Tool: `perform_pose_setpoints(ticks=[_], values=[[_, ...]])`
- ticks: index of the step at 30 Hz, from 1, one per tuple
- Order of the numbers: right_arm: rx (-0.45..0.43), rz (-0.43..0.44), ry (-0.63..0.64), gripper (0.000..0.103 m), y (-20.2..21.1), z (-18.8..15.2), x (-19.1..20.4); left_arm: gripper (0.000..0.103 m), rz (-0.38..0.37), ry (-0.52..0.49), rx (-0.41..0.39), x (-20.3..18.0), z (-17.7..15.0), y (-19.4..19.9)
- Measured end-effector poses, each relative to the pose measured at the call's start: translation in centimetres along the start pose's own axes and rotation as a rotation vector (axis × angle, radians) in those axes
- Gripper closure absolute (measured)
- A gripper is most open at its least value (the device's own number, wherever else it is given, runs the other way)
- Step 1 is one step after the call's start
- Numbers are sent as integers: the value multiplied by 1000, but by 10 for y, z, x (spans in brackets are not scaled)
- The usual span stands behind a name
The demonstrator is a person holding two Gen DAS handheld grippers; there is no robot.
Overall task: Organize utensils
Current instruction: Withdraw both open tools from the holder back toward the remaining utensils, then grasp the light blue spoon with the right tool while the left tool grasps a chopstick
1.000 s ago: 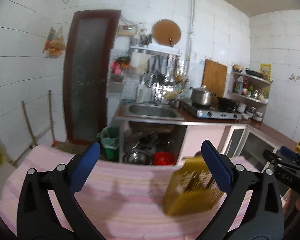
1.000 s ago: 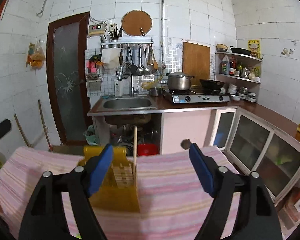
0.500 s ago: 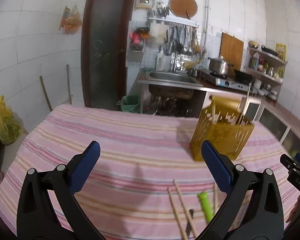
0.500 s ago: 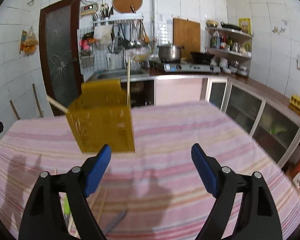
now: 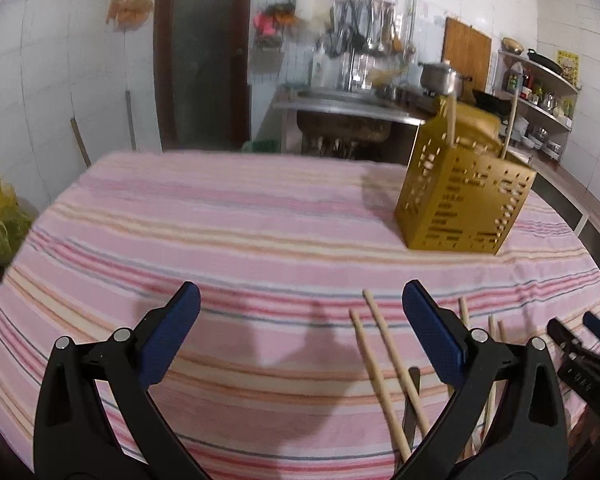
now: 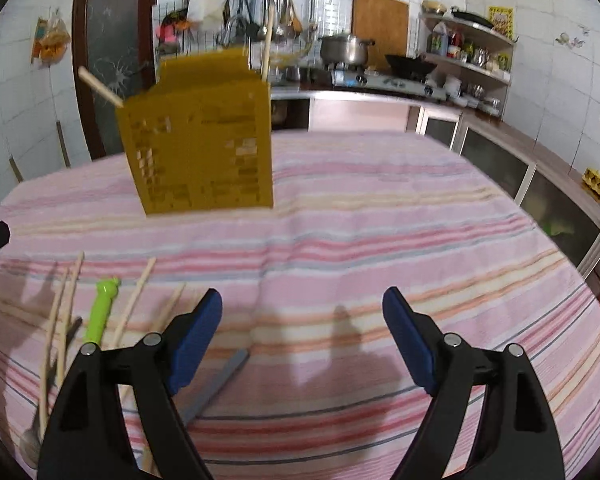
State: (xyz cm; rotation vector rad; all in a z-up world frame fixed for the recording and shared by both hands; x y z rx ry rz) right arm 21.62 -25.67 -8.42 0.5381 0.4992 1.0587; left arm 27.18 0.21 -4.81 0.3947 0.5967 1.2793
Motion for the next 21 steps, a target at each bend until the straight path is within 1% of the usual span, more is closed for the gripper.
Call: perform_pose_setpoints(ticks=[2,6,10,11,12,13,14,15,16,19,21], values=[[28,4,13,22,-3,-6,3,5,0,19,32,3,-8,-7],[47,-20,26,22,-2,-11,5,6,6,21,114,2,-20,-25],[105,19,36,23,-3,-19,12,6,13,9,162,-3,-28,-36],[113,22,41,26,-3,-21,15,6,18,-1,174,-5,-30,-39],[121,24,47,32,-3,-22,16,6,21,-5,181,-6,-32,-42],[134,22,52,36,-4,-24,18,7,23,-9,193,-7,-34,-44],[145,25,54,45,-6,-26,20,8,28,-10,209,-7,-36,-47],[160,38,48,50,-6,-28,22,9,32,-8,221,-7,-38,-48],[169,48,40,51,-7,-29,22,9,31,-2,234,-7,-40,-50],[181,51,32,63,-4,-30,27,13,12,22,255,-6,-44,-53],[188,56,33,74,-4,-30,33,14,3,29,260,-7,-45,-53]])
Point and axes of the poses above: each gripper's, at about its wrist camera, not at the fingertips, and y roughly against the way its jaws point, x to its left, z to its top, the point moved 7 cm from there along -y, roughly the way its jaws point, and after that the axes turned 11 degrees about -z, right-handed, at the moved point
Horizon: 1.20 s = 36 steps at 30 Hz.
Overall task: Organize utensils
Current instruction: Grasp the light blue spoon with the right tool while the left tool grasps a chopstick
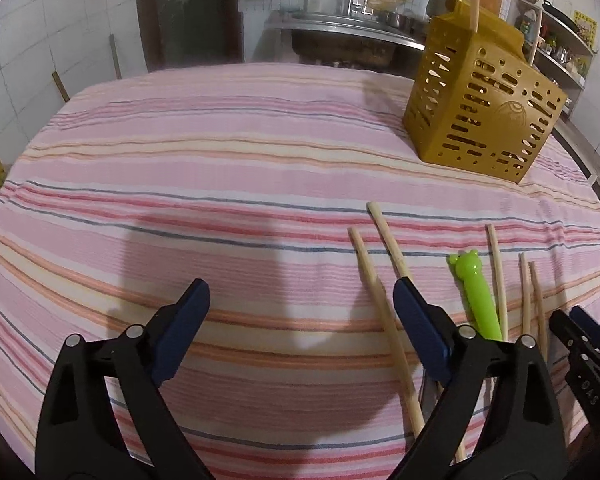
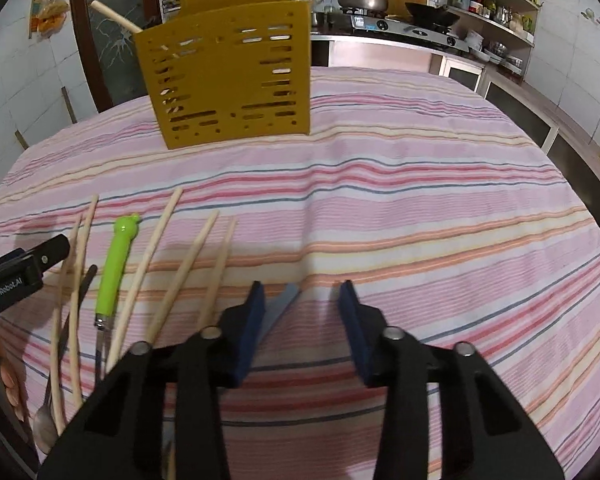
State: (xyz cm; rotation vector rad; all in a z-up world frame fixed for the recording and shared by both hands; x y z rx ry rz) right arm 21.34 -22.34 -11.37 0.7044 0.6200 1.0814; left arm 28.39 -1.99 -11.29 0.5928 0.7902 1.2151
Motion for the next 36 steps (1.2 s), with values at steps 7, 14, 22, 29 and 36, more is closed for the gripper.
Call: perform_pose_setpoints(ticks=[7,14,22,29,36], values=[[25,25,-22,84,6,-1,7,20,12,-29,17,-7,-2,-5],[47,25,-56,89,8,-2,10,40,21,-57,39,-12,2,-12],[61,-3,-47,93,0,6,21,70,-15,-122,98,-28,4,-15],[53,21,-74,95,-5,22,16,94,-83,-70,124,-23,15,-18],[-43,60,-104,95,17,40,2,99,-140,-8,44,-18,21,4]])
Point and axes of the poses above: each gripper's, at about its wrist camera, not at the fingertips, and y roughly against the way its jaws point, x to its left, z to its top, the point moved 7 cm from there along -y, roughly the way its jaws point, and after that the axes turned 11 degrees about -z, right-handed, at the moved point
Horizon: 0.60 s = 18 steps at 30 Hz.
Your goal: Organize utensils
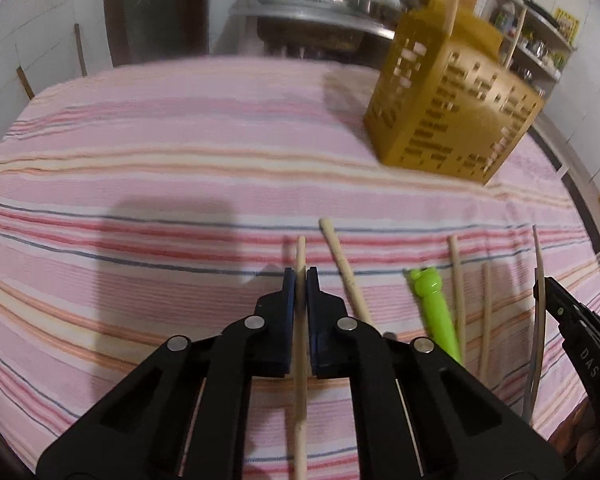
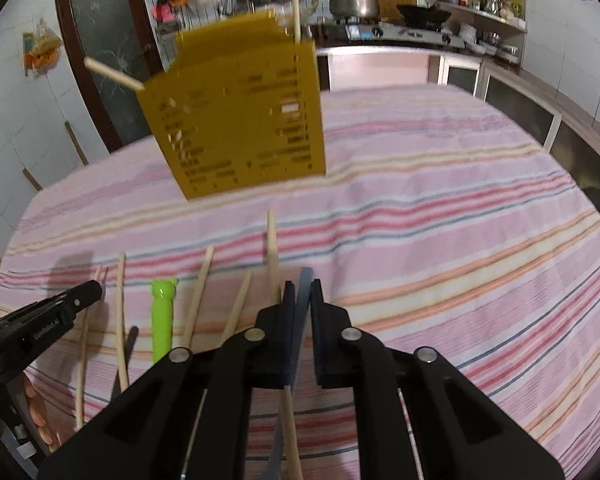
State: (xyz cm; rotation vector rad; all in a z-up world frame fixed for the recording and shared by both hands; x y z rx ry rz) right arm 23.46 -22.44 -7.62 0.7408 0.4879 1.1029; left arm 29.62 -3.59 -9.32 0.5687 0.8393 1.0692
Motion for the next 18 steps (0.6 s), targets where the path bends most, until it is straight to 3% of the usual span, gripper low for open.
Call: perform_pose_setpoints(ticks=[3,11,18], values=[[-67,39,-18,95,17,10,-5,99,-21,-8,-75,-8,6,23],[-283,66,-48,96,69,38,-21,99,8,-92,-334,-32,18,95],[-405,70,-49,96,102,48,-31,99,4,-114,-473,-44,20,140]])
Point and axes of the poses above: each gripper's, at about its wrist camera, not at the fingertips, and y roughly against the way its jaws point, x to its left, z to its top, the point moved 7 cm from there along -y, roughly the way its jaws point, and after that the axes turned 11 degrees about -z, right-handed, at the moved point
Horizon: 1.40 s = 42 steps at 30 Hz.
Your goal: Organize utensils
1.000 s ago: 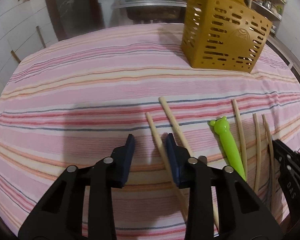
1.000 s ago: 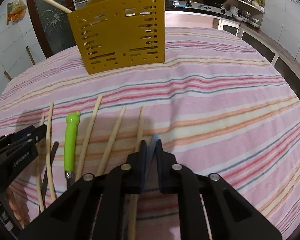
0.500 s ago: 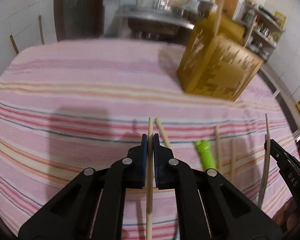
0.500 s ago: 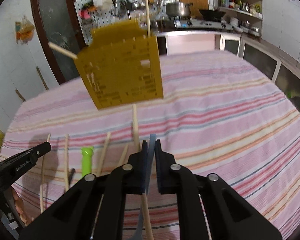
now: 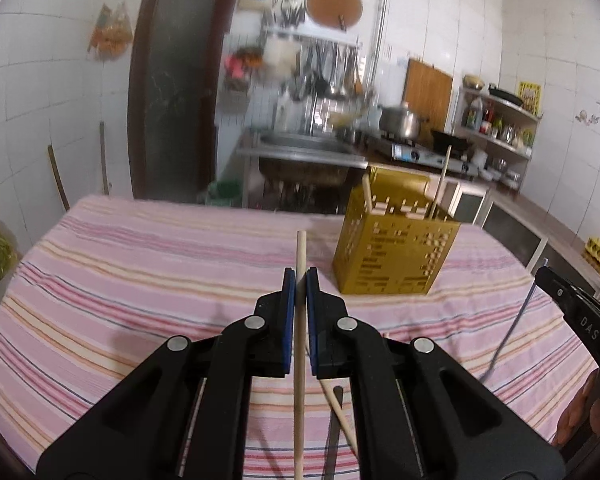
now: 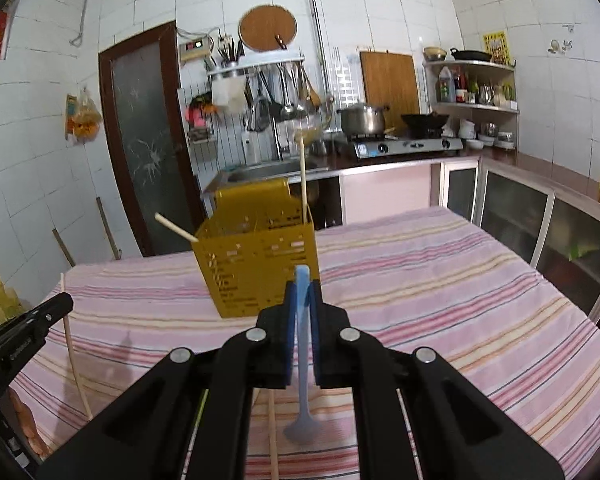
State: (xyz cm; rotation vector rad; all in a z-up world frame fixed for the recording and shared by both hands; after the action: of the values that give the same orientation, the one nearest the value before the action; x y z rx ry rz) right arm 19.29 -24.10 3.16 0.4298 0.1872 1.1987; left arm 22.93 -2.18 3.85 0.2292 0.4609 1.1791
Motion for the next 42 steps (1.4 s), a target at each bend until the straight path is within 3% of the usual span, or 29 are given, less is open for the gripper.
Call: perform_pose_setpoints(ticks=[10,27,42], values=[[-57,10,17,96,21,9,-3,99,2,-30,-101,-13,17,22],[-68,-8,47,96,26,10,-6,99,-5,-62,-166,-32,32,23],[-90,-10,60,96,17,45,-7,99,-35,-68,-206,-53,76,11]])
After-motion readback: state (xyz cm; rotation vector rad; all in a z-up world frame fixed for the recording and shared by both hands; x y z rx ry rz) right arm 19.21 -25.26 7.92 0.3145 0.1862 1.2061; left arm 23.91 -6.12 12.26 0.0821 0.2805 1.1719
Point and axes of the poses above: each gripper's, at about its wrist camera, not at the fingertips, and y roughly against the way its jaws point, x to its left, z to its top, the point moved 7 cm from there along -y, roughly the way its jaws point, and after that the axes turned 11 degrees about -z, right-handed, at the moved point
